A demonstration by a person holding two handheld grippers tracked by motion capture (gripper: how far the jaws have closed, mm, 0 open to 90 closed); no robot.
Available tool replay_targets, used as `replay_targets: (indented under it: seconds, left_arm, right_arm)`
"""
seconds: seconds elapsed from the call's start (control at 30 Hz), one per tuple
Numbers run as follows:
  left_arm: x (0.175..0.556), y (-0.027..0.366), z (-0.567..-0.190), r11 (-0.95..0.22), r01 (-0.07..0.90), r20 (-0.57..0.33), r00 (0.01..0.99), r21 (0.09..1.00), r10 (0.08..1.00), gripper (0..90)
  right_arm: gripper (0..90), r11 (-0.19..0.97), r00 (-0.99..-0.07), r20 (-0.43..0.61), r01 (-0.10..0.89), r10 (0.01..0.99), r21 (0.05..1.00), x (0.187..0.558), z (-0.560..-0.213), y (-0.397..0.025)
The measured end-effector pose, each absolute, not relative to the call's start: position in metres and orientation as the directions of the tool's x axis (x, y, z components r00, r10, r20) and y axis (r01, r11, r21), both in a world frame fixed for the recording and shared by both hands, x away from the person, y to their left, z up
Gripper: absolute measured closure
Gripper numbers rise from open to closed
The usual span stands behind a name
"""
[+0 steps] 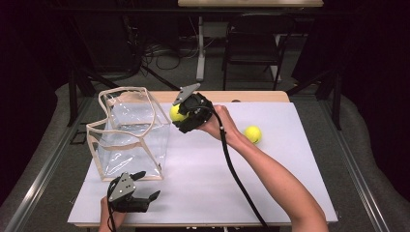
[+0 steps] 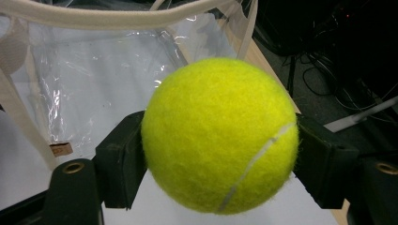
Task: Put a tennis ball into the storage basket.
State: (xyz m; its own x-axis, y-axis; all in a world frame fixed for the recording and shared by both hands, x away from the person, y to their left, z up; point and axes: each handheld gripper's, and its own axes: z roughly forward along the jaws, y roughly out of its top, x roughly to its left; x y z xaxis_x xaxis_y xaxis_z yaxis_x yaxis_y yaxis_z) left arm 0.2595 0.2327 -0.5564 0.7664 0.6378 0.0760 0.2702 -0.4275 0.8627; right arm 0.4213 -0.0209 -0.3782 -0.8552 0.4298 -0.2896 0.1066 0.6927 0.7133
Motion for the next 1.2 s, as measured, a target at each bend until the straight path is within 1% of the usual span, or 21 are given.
replay_targets:
  seconds: [0.47, 1.2]
  left_arm:
    - [0.259, 0.233, -0.556, -0.428, 0.269, 0.077, 0.767, 0.863, 0.637, 16.0]
    - [0.26, 0.233, -0.557, -0.427, 0.269, 0.076, 0.767, 0.863, 0.637, 16.0]
  right_arm:
    - [26.1, 0.691, -0.859, -0.291, 0.097, 0.422, 0.716, 0.423, -0.374, -0.016]
    - [26.1, 0.692, -0.855, -0.299, 0.092, 0.423, 0.716, 0.429, -0.357, -0.007]
